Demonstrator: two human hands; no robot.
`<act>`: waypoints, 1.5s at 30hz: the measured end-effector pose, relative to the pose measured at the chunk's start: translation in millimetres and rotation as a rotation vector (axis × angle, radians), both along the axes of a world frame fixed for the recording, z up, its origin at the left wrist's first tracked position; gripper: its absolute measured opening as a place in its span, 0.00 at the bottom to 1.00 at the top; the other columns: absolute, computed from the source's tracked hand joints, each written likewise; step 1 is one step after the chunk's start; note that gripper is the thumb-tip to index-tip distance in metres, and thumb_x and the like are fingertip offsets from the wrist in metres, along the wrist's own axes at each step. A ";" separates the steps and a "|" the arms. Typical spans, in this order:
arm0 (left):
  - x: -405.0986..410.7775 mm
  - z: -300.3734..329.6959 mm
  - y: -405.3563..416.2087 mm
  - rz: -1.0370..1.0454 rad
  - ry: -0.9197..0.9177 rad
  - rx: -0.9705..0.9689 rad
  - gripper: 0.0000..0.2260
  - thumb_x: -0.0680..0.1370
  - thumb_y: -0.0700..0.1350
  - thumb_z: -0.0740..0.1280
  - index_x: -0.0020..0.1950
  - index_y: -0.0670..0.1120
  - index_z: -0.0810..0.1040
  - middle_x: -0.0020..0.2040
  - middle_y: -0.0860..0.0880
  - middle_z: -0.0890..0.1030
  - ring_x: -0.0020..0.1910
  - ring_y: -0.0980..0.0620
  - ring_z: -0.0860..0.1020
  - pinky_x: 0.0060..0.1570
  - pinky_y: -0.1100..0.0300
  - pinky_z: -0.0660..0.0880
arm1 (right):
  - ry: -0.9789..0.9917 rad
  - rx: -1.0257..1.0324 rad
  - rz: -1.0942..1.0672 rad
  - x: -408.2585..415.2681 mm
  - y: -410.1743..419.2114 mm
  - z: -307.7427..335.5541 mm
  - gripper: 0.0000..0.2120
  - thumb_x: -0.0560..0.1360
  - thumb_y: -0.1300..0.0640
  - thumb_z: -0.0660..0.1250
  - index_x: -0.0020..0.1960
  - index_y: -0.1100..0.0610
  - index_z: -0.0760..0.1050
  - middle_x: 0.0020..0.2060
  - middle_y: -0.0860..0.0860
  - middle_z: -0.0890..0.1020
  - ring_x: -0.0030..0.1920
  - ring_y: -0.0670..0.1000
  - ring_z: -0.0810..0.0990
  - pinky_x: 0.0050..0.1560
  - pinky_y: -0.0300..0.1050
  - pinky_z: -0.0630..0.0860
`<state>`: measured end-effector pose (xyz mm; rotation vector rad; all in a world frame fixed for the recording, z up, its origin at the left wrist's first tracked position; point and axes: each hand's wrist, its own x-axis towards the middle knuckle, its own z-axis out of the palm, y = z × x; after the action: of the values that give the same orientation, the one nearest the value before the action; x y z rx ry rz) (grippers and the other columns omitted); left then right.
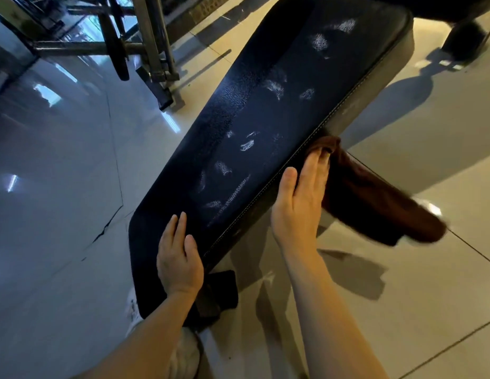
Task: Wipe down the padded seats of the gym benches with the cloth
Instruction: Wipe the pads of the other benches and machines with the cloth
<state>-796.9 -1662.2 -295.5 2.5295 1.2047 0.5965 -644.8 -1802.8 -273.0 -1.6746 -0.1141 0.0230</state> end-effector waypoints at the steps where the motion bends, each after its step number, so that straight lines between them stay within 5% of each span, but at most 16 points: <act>1: -0.9 -0.2 -0.1 0.004 -0.003 -0.005 0.31 0.76 0.59 0.44 0.75 0.50 0.65 0.75 0.49 0.66 0.74 0.49 0.64 0.71 0.49 0.61 | -0.008 -0.025 0.010 -1.5 -1.9 0.5 0.29 0.81 0.45 0.45 0.79 0.55 0.45 0.79 0.50 0.49 0.78 0.48 0.44 0.72 0.29 0.36; 6: 0.0 0.2 -2.1 0.006 -0.015 -0.011 0.32 0.75 0.60 0.44 0.75 0.50 0.65 0.76 0.49 0.65 0.74 0.49 0.63 0.72 0.48 0.61 | -0.073 0.063 -0.077 38.8 -10.9 19.8 0.28 0.83 0.49 0.47 0.80 0.56 0.45 0.79 0.52 0.50 0.79 0.50 0.46 0.78 0.47 0.46; 10: -1.9 -2.2 0.9 -0.005 -0.031 -0.017 0.30 0.76 0.59 0.45 0.75 0.52 0.65 0.76 0.51 0.65 0.72 0.59 0.59 0.69 0.57 0.58 | -0.117 0.142 -0.180 85.8 -23.9 34.9 0.27 0.84 0.51 0.48 0.79 0.60 0.47 0.79 0.55 0.50 0.79 0.51 0.46 0.78 0.49 0.47; 13: -1.8 -2.6 2.0 -0.011 -0.023 -0.016 0.30 0.76 0.59 0.45 0.75 0.51 0.65 0.75 0.50 0.65 0.73 0.56 0.61 0.69 0.56 0.59 | -0.088 0.126 -0.174 80.6 -20.2 29.0 0.28 0.83 0.49 0.49 0.79 0.59 0.48 0.79 0.54 0.51 0.79 0.51 0.47 0.78 0.53 0.48; 20: -0.2 -1.5 0.3 -0.004 -0.023 -0.029 0.28 0.77 0.56 0.46 0.75 0.51 0.65 0.76 0.51 0.65 0.74 0.51 0.63 0.71 0.53 0.60 | -0.060 0.023 0.001 1.6 -1.2 -0.6 0.29 0.82 0.45 0.49 0.79 0.54 0.46 0.76 0.43 0.49 0.78 0.45 0.43 0.73 0.31 0.39; 24: -2.8 -3.0 1.4 0.002 -0.028 -0.027 0.27 0.78 0.56 0.47 0.75 0.52 0.65 0.76 0.51 0.65 0.74 0.52 0.62 0.70 0.55 0.59 | -0.082 -0.041 -0.043 10.1 -2.2 5.1 0.29 0.82 0.45 0.47 0.79 0.55 0.47 0.78 0.45 0.49 0.78 0.45 0.43 0.74 0.35 0.39; 32: -2.4 -4.5 3.4 -0.019 -0.030 -0.024 0.29 0.77 0.59 0.45 0.75 0.51 0.65 0.75 0.50 0.66 0.74 0.50 0.64 0.70 0.52 0.61 | -0.152 0.084 -0.189 103.9 -32.0 30.6 0.29 0.84 0.49 0.51 0.79 0.61 0.48 0.79 0.57 0.51 0.79 0.54 0.48 0.77 0.56 0.52; 36: -3.6 -3.6 4.9 -0.023 -0.020 -0.022 0.30 0.77 0.58 0.45 0.75 0.50 0.65 0.76 0.50 0.65 0.74 0.50 0.63 0.71 0.50 0.60 | -0.142 0.080 -0.197 89.4 -25.4 27.3 0.29 0.83 0.48 0.51 0.79 0.61 0.50 0.79 0.57 0.54 0.79 0.55 0.50 0.77 0.53 0.52; 40: -3.3 -0.9 1.6 -0.025 -0.032 -0.063 0.31 0.76 0.59 0.45 0.75 0.51 0.64 0.76 0.50 0.65 0.75 0.51 0.62 0.73 0.49 0.59 | -0.150 0.048 -0.057 18.4 -5.4 4.3 0.28 0.82 0.46 0.51 0.79 0.55 0.50 0.78 0.50 0.53 0.78 0.50 0.48 0.76 0.38 0.44; 43: -3.5 -0.7 3.0 -0.027 -0.045 -0.091 0.30 0.75 0.60 0.45 0.75 0.52 0.64 0.76 0.51 0.64 0.75 0.52 0.61 0.74 0.47 0.58 | -0.194 -0.069 0.001 -23.7 4.6 -18.5 0.24 0.83 0.45 0.48 0.76 0.46 0.48 0.76 0.41 0.50 0.78 0.45 0.44 0.77 0.57 0.49; 45: -4.7 -1.8 4.8 -0.029 -0.050 -0.100 0.30 0.75 0.60 0.46 0.75 0.52 0.64 0.76 0.51 0.64 0.75 0.52 0.61 0.74 0.46 0.58 | -0.228 -0.165 -0.048 -20.4 4.1 -25.8 0.22 0.83 0.46 0.47 0.76 0.45 0.47 0.75 0.42 0.52 0.77 0.43 0.44 0.75 0.60 0.52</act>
<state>-801.6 -1657.4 -297.3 2.4307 1.1492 0.5737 -665.1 -1798.7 -298.9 -1.8401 -0.2491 -0.2001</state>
